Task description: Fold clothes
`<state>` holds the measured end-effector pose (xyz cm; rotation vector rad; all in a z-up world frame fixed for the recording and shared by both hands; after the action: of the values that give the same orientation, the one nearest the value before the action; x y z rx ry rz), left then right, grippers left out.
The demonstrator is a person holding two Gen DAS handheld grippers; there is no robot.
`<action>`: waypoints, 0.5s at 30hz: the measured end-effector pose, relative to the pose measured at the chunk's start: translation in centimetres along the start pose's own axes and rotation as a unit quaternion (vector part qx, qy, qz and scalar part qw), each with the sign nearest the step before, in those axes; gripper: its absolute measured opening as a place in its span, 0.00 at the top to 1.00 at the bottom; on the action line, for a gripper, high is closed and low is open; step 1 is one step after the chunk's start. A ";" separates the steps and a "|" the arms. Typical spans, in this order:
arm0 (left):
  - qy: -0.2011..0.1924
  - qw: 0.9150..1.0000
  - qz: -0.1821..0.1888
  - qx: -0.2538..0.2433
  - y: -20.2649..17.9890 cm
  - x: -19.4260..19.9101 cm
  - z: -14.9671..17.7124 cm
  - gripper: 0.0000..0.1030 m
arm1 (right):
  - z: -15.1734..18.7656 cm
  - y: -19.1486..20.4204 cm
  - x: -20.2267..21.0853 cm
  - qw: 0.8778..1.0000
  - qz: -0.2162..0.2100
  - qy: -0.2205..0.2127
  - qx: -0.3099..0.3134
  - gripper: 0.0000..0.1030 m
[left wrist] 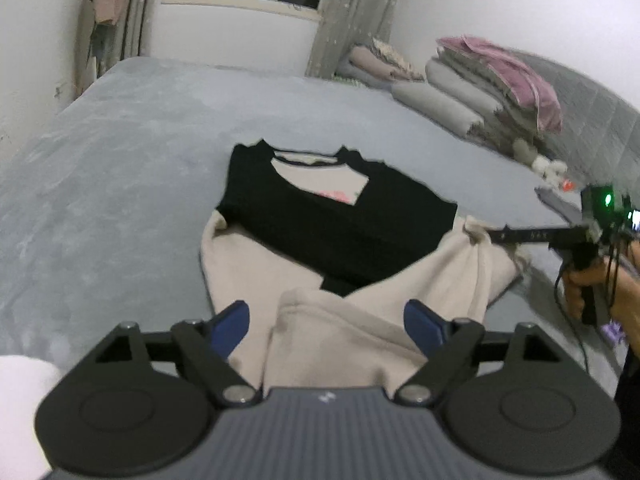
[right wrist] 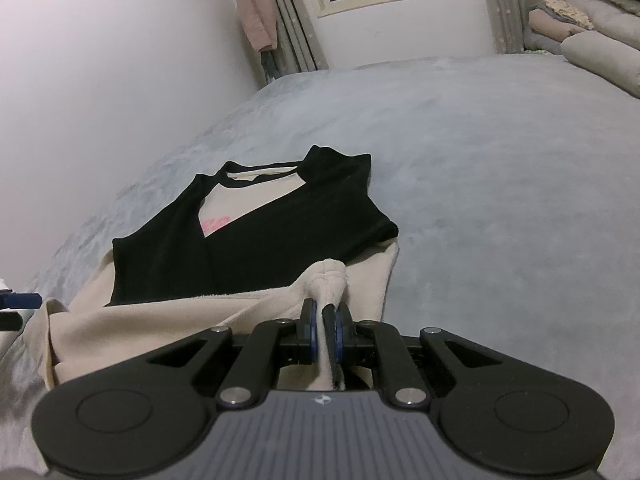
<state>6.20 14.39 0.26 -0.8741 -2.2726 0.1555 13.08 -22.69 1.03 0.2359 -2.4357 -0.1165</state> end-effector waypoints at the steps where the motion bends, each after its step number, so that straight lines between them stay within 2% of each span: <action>1: 0.007 1.000 -0.003 -0.004 -0.2 -0.3 0.2 0.19 | 0.0 0.1 0.0 1.000 -0.001 0.000 0.001 0.90; 2: 0.015 1.000 -0.007 -0.005 -0.1 -0.8 0.4 0.21 | 0.0 0.1 0.1 1.000 0.000 0.000 0.002 0.90; 4: 0.030 0.999 -0.016 -0.008 -0.1 -1.7 0.7 0.41 | 0.0 0.1 0.1 1.000 0.001 0.000 0.001 0.90; 6: 0.040 0.999 -0.015 0.001 0.3 -2.3 1.0 0.78 | 0.1 0.1 0.1 1.000 0.001 0.000 0.000 0.90; 9: 0.016 1.000 -0.009 0.021 0.8 -1.6 0.6 0.89 | 0.1 0.0 0.2 1.000 0.002 -0.001 -0.001 0.90; 12: -0.023 0.998 0.007 0.053 1.5 -0.1 -0.1 0.91 | 0.0 -0.1 0.4 1.000 0.002 -0.006 -0.008 0.90; 15: -0.042 0.997 0.011 0.070 1.9 0.3 -0.5 0.91 | -0.2 -0.1 0.6 1.000 0.004 -0.013 -0.016 0.91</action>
<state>7.36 15.97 0.14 -0.8322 -2.2987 0.3633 12.75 -22.90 1.54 0.2118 -2.4593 -0.1553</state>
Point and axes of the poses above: each gripper's, at about its wrist camera, not at the fingertips, and x roughly against the way its jaws point, y to its left, z to its underside, the point moved 7 cm from there along -x, roughly the way its jaws point, and after that the axes turned 11 degrees about z, right-handed, at the moved point
